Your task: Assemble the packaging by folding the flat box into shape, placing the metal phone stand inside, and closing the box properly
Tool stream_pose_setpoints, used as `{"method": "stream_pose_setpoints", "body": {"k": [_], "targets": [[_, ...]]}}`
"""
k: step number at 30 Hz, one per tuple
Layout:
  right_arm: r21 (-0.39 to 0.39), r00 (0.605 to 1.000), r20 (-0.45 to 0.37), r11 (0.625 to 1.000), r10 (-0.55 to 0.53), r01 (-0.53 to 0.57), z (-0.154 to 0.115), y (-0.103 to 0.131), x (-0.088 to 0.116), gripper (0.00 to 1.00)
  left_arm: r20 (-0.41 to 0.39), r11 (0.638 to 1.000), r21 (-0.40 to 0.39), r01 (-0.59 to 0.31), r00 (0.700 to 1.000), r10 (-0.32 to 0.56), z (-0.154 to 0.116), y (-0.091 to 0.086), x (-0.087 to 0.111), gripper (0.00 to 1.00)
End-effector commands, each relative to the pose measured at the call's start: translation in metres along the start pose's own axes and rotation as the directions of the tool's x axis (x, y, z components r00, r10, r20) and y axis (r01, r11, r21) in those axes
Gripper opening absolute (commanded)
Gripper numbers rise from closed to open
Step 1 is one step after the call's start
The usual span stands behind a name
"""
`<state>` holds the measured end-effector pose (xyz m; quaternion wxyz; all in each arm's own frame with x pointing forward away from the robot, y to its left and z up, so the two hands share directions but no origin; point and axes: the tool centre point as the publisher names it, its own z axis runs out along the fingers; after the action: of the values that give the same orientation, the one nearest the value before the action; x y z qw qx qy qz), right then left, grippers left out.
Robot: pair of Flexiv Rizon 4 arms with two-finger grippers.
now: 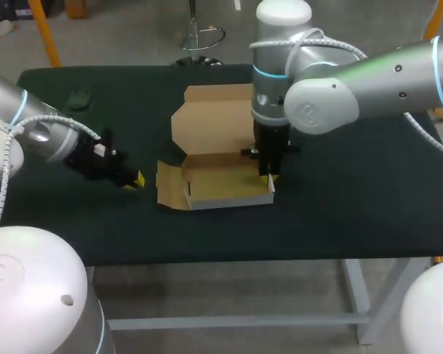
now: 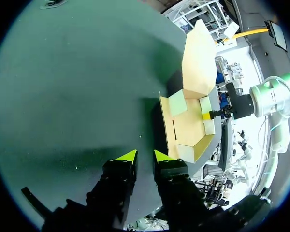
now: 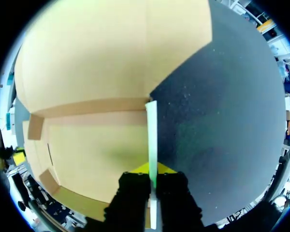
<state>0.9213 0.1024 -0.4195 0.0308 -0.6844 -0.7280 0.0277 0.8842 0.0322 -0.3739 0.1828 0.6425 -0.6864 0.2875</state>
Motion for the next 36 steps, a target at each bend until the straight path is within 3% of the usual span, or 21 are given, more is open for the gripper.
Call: {"method": "stream_pose_setpoints", "body": {"k": [1,13,24,36], "targets": [[0.004,1.0,0.002,1.0,-0.001,0.001,0.0,0.001,0.0,0.0,-0.02,1.0,-0.012,0.0,1.0,0.0,0.014,-0.005,-0.002,0.22],[0.004,1.0,0.002,1.0,-0.001,0.001,0.0,0.001,0.0,0.0,-0.059,0.999,-0.032,0.005,0.998,-0.007,0.03,-0.006,-0.001,0.21],[0.004,1.0,0.002,1.0,-0.001,0.001,0.0,0.001,0.0,0.0,-0.032,0.999,0.006,0.04,0.999,-0.039,0.007,-0.003,-0.015,0.25],[0.004,1.0,0.002,1.0,-0.001,0.001,0.0,0.001,0.0,0.0,-0.091,0.999,-0.03,0.029,0.995,-0.031,0.03,-0.005,-0.006,0.21]]}}
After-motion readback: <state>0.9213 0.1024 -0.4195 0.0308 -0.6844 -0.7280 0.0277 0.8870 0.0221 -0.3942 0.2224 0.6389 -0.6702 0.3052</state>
